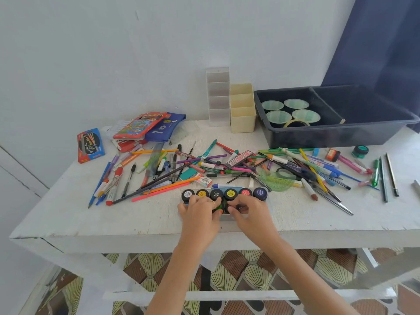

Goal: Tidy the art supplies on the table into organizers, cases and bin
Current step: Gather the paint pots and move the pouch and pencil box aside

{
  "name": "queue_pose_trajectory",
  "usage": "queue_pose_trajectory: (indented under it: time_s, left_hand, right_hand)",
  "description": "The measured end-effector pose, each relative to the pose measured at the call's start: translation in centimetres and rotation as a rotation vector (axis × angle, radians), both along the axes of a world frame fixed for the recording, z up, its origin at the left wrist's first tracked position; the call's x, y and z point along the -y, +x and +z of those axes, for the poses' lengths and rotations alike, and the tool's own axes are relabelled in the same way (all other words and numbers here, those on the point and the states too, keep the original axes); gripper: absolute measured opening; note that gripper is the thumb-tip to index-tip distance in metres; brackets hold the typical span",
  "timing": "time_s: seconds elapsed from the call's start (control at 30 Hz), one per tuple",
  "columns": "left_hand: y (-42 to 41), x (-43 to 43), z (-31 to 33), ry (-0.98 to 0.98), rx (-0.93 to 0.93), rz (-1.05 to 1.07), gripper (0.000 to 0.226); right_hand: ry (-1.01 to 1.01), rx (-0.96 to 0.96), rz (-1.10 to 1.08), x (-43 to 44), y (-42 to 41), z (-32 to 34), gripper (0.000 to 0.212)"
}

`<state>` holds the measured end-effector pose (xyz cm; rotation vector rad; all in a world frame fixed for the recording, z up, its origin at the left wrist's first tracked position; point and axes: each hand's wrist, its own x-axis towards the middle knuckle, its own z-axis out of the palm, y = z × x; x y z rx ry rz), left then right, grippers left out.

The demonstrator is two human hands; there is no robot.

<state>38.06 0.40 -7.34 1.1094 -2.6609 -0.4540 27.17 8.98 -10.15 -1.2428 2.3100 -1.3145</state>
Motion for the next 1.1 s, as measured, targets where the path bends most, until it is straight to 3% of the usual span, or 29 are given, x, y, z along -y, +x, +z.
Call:
queue_pose_trajectory:
  time_s: [0.23, 0.3, 0.53, 0.67, 0.87, 1.1]
  left_hand:
    - [0.5, -0.3, -0.8, -0.001, -0.236, 0.095, 0.026]
    - [0.7, -0.3, -1.2, -0.036, -0.254, 0.037, 0.018]
    - [0.7, 0.9, -0.8, -0.200, -0.009, -0.052, 0.021]
    - [0.2, 0.3, 0.3, -0.154, 0.035, -0.030, 0.022]
    - [-2.1, -1.0, 1.5, -0.141, -0.187, 0.020, 0.029]
    - [-9.1, -3.0, 2.1, -0.018, -0.320, -0.171, 0.022]
  right_hand:
    - [0.004, -0.072, -0.039, 0.0, 0.4, -0.3, 0.021]
    - [-0.011, -0.100, -0.013, -0.3, 0.2, -0.5, 0.021]
    - [-0.037, -0.100, 0.038, -0.6, -0.5, -1.1, 0.018]
    - [-0.060, -0.135, -0.001, -0.8, -0.1, -1.5, 0.019]
    - [-0.146, -0.307, -0.119, -2.4, -0.8, 0.2, 0.010]
    - [-0.099, -0.268, -0.256, -5.8, -6.6, 1.8, 0.014]
